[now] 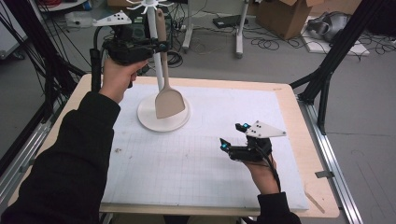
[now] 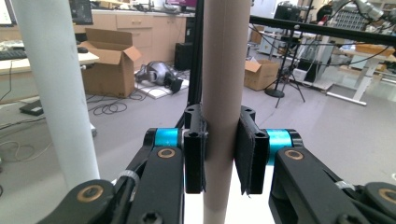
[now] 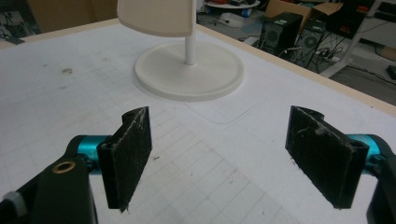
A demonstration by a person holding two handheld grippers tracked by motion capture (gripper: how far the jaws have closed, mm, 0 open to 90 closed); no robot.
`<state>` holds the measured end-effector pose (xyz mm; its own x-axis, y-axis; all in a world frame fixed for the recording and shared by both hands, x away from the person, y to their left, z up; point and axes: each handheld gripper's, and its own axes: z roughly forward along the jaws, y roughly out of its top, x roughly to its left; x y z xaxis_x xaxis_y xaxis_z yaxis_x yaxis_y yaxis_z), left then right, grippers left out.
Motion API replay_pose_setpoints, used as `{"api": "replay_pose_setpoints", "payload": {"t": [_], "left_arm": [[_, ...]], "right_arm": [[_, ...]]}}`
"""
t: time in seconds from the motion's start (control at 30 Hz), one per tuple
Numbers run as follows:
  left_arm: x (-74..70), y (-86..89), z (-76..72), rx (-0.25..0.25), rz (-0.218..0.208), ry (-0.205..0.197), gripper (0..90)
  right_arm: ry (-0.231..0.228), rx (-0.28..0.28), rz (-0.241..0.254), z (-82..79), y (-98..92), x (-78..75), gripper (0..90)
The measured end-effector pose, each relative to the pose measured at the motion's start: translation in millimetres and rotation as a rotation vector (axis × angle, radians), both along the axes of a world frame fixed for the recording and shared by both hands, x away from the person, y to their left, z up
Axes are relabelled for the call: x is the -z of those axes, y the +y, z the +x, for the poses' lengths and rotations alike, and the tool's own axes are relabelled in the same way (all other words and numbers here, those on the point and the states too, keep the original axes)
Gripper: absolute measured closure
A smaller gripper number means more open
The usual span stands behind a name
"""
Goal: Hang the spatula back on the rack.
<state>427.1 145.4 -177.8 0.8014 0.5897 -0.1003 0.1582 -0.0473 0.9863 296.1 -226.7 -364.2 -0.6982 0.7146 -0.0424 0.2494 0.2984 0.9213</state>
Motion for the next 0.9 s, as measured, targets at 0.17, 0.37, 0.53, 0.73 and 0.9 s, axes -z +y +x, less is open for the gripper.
{"api": "replay_pose_setpoints", "payload": {"t": [0.17,0.37,0.53,0.73,0.9], "left_arm": [[-1.5,-0.7,2.2,0.0,0.002,0.002,75.0],[-0.3,-2.3,4.0,-0.002,0.009,0.005,75.0],[0.0,-2.0,7.1,-0.014,0.009,0.013,74.9],[1.1,-3.7,11.6,-0.026,0.006,0.028,74.9],[4.2,-3.2,15.8,-0.042,0.022,0.037,74.9]], "right_arm": [[0.003,0.001,0.006,0.0,-0.6,-0.3,22.0],[-0.002,-0.004,0.004,0.1,0.4,-0.1,22.0],[0.004,-0.01,0.004,-0.5,1.7,-0.1,22.0],[0.0,-0.018,0.001,-0.6,3.0,0.2,22.0],[0.005,-0.016,0.003,-0.8,1.6,0.7,22.0]]}}
